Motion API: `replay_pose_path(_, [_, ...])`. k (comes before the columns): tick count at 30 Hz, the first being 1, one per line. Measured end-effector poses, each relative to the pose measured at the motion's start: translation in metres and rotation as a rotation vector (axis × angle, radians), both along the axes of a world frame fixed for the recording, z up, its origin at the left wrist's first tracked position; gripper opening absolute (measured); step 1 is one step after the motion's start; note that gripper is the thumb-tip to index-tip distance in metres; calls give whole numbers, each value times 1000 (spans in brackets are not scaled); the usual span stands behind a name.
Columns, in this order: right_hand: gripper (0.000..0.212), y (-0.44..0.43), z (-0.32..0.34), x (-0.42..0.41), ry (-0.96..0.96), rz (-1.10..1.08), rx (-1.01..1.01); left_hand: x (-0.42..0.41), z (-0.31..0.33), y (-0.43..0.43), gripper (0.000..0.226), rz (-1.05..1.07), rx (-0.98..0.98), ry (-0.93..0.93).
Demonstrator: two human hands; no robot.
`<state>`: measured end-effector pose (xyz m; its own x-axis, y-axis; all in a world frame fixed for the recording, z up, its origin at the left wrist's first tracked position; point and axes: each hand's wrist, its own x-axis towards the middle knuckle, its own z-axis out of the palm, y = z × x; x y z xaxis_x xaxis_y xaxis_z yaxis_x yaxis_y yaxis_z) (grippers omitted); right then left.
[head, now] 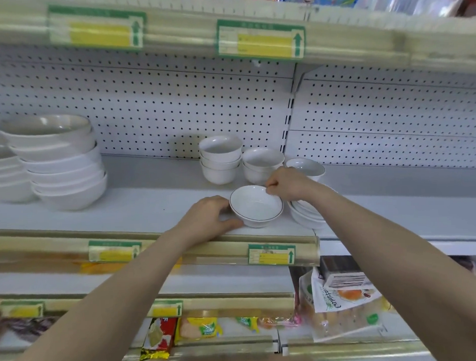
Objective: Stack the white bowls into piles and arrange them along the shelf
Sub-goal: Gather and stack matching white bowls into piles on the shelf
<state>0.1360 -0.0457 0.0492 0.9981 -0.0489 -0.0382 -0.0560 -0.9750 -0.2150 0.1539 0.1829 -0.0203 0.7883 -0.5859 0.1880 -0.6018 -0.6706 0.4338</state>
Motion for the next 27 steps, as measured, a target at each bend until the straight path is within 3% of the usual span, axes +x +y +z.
replay_pose_path(5, [29,-7,21,-9,-84,-43,38,0,11,-6,56,12,-218,103])
replay_pose_path(8, [40,-23,40,-16,-143,-72,95,2,18,-20,46,11,-264,110])
replay_pose_path(10, [40,-37,53,-20,-151,-109,93,1,22,-33,49,-10,-249,100])
replay_pose_path(13, [26,-65,65,-27,-176,-195,147,-2,21,-59,55,-51,-215,101])
replay_pose_path(18, [20,-108,64,-44,-124,-226,244,-12,18,-96,86,-108,-160,175])
replay_pose_path(25, [17,-127,35,-45,-51,-159,232,-22,14,-122,83,-165,-199,273])
replay_pose_path(27, [26,-130,29,-45,-37,-134,222,-23,13,-126,84,-157,-216,278])
